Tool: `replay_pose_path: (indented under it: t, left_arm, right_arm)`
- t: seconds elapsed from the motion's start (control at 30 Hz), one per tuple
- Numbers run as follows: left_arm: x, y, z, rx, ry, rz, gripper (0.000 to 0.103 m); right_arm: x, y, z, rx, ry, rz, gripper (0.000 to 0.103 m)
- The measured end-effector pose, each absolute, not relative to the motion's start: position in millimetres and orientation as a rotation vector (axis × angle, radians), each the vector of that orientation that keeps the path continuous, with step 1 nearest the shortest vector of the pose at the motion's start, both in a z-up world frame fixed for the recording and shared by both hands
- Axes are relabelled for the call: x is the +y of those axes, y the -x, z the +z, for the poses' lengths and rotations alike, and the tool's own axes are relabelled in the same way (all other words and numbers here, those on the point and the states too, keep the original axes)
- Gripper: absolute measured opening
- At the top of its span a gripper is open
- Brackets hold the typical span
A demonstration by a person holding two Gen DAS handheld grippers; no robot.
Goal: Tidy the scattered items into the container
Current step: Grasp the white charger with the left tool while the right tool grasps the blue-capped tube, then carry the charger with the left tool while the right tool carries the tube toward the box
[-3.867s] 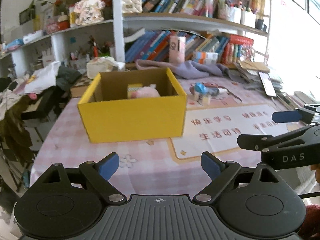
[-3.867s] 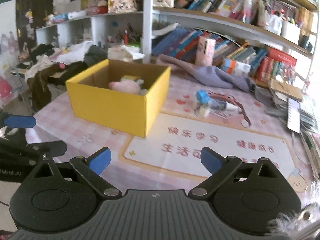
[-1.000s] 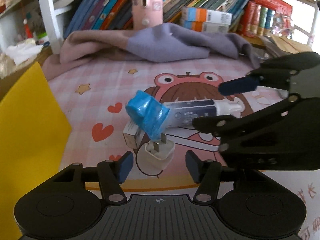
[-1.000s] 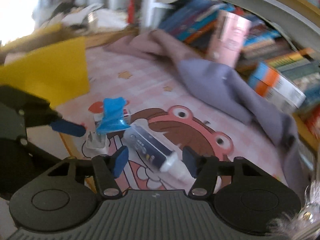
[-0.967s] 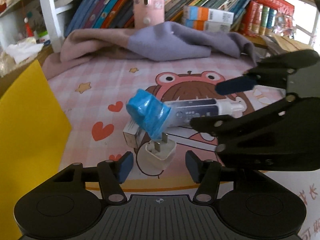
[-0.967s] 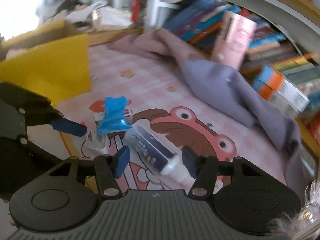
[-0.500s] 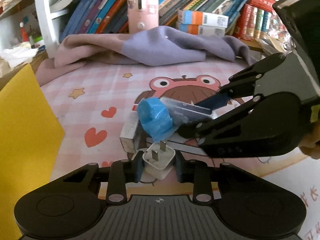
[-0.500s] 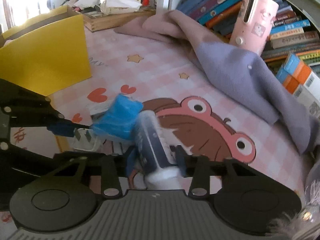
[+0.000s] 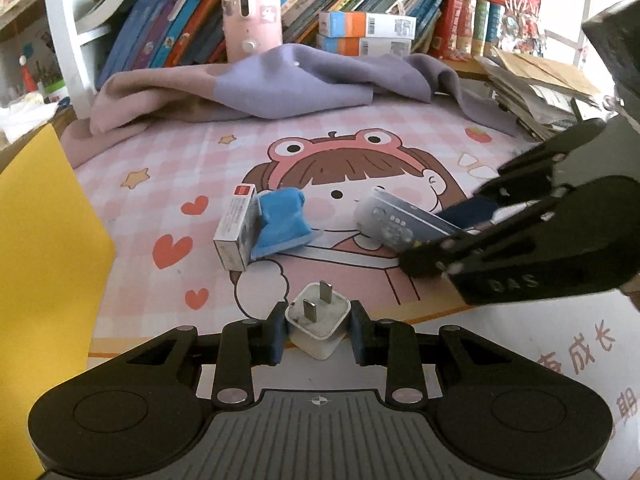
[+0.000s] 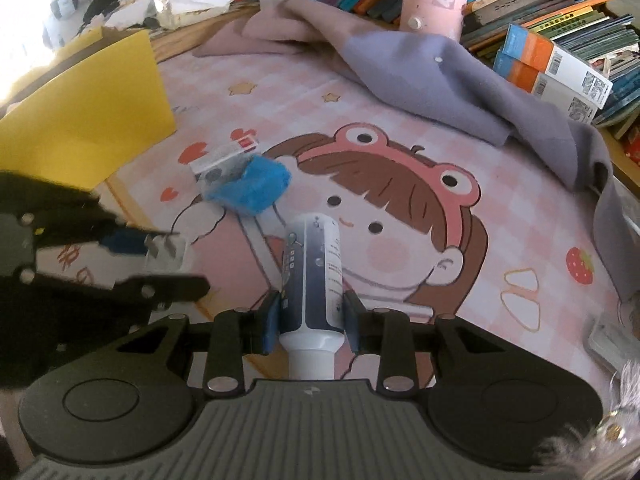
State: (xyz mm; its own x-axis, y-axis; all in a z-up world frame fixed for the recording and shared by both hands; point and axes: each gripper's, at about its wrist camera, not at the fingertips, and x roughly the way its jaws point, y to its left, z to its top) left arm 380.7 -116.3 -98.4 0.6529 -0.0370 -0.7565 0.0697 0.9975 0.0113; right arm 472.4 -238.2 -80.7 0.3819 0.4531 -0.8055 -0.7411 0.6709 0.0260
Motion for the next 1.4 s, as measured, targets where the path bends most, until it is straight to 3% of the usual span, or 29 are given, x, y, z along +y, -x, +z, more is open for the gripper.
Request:
replay_pose_path:
  t: [0.2,0.53,1.4]
  left_arm:
    - [-117.3,-382.0,-99.8,0.843,-0.056,-0.06,0.032]
    - [-113.7,-377.3,-95.3,0.838,-0.036,-0.062,0.03]
    - [-93.3,-277.3,8.5,0.733,-0.053,-0.251,0.03]
  right_arm:
    - [-222.0,-483.4,-85.6,0.865,0.394,0.774,0.034]
    - [-233.3,-478.6,-81.5,0.897,0.302,0.74,0.03]
    - [-280.7,-347.8,11.3,0.79,0.114,0.65,0.03]
